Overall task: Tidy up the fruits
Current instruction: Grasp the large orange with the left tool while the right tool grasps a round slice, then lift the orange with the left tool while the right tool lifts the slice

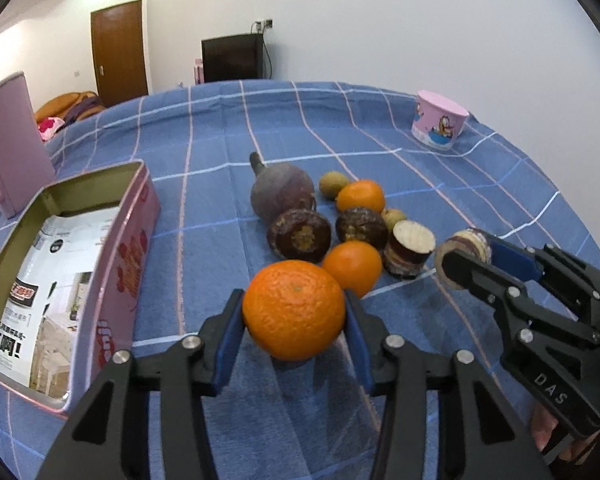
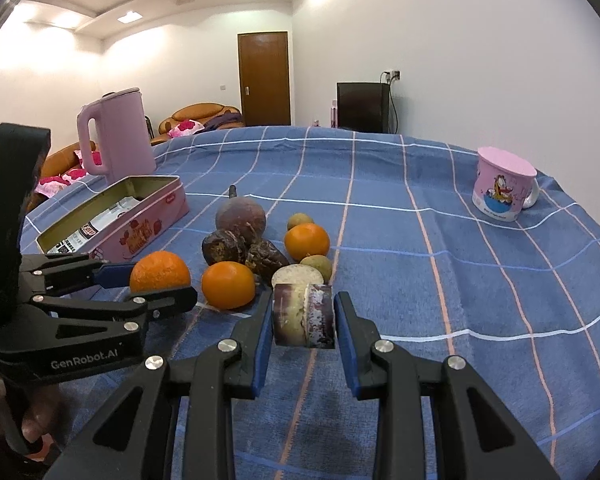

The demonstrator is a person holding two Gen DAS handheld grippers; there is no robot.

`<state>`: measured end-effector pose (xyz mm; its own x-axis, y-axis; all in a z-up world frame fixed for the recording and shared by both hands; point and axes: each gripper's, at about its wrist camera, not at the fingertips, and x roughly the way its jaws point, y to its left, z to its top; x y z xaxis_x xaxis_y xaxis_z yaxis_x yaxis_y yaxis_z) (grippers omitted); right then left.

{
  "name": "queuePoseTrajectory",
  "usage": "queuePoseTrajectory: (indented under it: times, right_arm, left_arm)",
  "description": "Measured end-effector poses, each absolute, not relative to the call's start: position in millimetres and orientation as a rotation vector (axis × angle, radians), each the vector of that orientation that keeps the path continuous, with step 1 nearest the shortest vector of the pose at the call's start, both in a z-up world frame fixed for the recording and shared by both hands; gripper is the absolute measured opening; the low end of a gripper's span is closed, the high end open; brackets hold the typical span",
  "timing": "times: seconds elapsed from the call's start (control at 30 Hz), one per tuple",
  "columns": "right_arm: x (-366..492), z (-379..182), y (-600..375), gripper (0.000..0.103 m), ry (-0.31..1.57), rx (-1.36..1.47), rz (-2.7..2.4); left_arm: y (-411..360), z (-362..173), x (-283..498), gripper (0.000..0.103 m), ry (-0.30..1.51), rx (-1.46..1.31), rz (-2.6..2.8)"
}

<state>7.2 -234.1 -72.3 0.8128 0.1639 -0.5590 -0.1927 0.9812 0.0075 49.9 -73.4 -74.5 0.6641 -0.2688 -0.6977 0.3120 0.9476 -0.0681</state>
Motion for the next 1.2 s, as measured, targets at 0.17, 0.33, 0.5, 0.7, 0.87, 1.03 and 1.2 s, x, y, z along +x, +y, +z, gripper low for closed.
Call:
queuePoseTrajectory:
  times: [0.17, 0.33, 0.5, 0.7, 0.87, 1.03, 1.2]
  right_arm:
    - [5.4, -71.6, -232.8, 0.032, 0.577, -0.056, 0.189]
    - [1.7, -70.6, -233.2, 0.032, 0.562, -0.059, 0.189]
    - [0.5, -69.7, -232.9, 0.032, 0.550, -0.060, 0.187]
    - [-3.7, -68.4, -233.4, 0.032, 0.527, -0.062, 0.186]
    - [-6.1, -67.3, -233.2, 0.032, 0.510, -0.064, 0.188]
    - [-8.3, -66.2, -233.1, 0.032, 0.494, -0.068, 0.190]
    - [-10.4, -65.3, -233.7, 0.032, 0.478, -0.069, 0.189]
  left_arm:
    - [-72.8, -69.0, 42.6, 0.049, 0.716, 0.076, -0.302]
    - [-75.1, -64.9, 35.7, 0.049, 0.664, 0.102, -0.286]
    - [-77.6, -63.2, 31.3, 0.049, 0.635, 0.123, -0.278]
    - [-79.6, -61.5, 27.3, 0.049, 0.609, 0.134, -0.271]
    - [-78.2, -60.1, 25.2, 0.049, 0.588, 0.129, -0.268]
    - [-76.6, -59.2, 20.5, 0.049, 0.566, 0.123, -0.267]
    - [-75.1, -57.6, 18.3, 0.049, 0.548, 0.115, -0.261]
